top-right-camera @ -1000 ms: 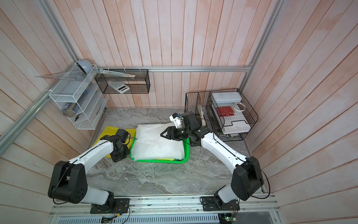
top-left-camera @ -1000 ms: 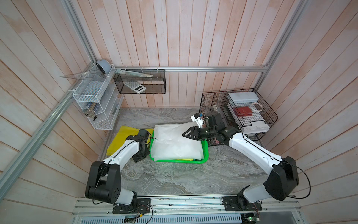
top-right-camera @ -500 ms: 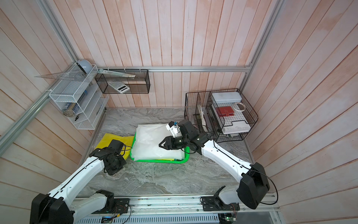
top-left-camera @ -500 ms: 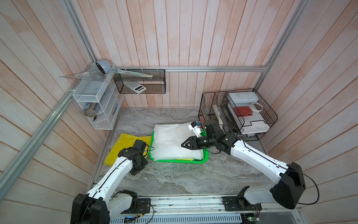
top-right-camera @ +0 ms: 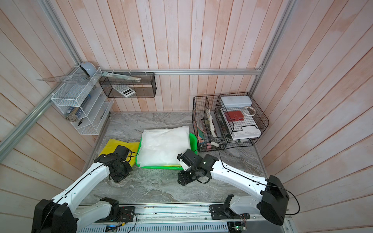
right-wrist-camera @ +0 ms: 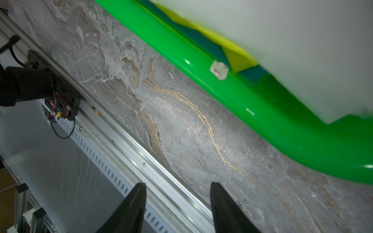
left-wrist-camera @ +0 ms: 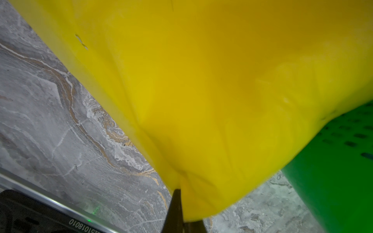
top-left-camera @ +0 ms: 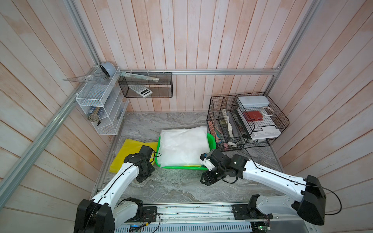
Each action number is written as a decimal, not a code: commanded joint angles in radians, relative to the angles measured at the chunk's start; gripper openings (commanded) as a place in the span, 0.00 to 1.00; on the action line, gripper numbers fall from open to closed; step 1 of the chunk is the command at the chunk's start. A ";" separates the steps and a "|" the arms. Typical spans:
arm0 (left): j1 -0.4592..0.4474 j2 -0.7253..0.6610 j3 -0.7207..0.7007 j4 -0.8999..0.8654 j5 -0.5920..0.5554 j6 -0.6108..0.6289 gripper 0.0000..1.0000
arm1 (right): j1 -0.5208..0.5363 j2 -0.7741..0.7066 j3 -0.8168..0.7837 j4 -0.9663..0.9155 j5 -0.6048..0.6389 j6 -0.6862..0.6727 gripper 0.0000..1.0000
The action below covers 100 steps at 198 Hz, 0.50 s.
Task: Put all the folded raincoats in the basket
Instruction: Move the basket to the center of the board.
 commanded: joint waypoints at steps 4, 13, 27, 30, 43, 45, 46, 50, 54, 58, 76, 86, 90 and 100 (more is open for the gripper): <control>-0.002 0.002 -0.020 0.037 0.012 0.010 0.00 | 0.063 0.132 0.062 -0.028 0.198 0.121 0.53; -0.002 0.001 -0.031 0.058 0.016 0.010 0.00 | 0.071 0.206 0.120 -0.016 0.178 0.130 0.53; -0.002 0.001 -0.042 0.072 0.022 0.005 0.00 | 0.082 0.320 0.224 -0.002 0.180 0.160 0.52; -0.003 0.002 -0.043 0.073 0.024 0.004 0.00 | 0.084 0.344 0.243 0.002 0.181 0.167 0.52; -0.002 0.005 -0.043 0.074 0.025 0.006 0.00 | 0.091 0.436 0.344 0.010 0.208 0.172 0.52; -0.002 0.005 -0.043 0.074 0.023 0.007 0.00 | 0.091 0.449 0.362 0.010 0.214 0.170 0.52; -0.002 0.005 -0.043 0.074 0.022 0.007 0.00 | 0.091 0.457 0.368 0.011 0.218 0.170 0.52; -0.001 0.004 -0.044 0.073 0.021 0.008 0.00 | 0.090 0.481 0.396 0.011 0.231 0.168 0.52; -0.001 0.005 -0.043 0.071 0.020 0.010 0.00 | 0.087 0.503 0.423 0.007 0.241 0.166 0.52; -0.002 0.004 -0.043 0.069 0.016 0.011 0.00 | 0.083 0.530 0.454 0.002 0.248 0.162 0.52; -0.001 0.000 -0.043 0.067 0.018 0.014 0.00 | 0.061 0.629 0.573 -0.046 0.301 0.133 0.51; -0.001 0.000 -0.043 0.069 0.023 0.015 0.00 | 0.044 0.677 0.638 -0.087 0.322 0.106 0.51; -0.001 0.000 -0.042 0.070 0.026 0.016 0.00 | 0.037 0.697 0.664 -0.102 0.331 0.095 0.51; -0.002 -0.001 -0.044 0.071 0.026 0.017 0.00 | 0.015 0.741 0.725 -0.145 0.336 0.068 0.51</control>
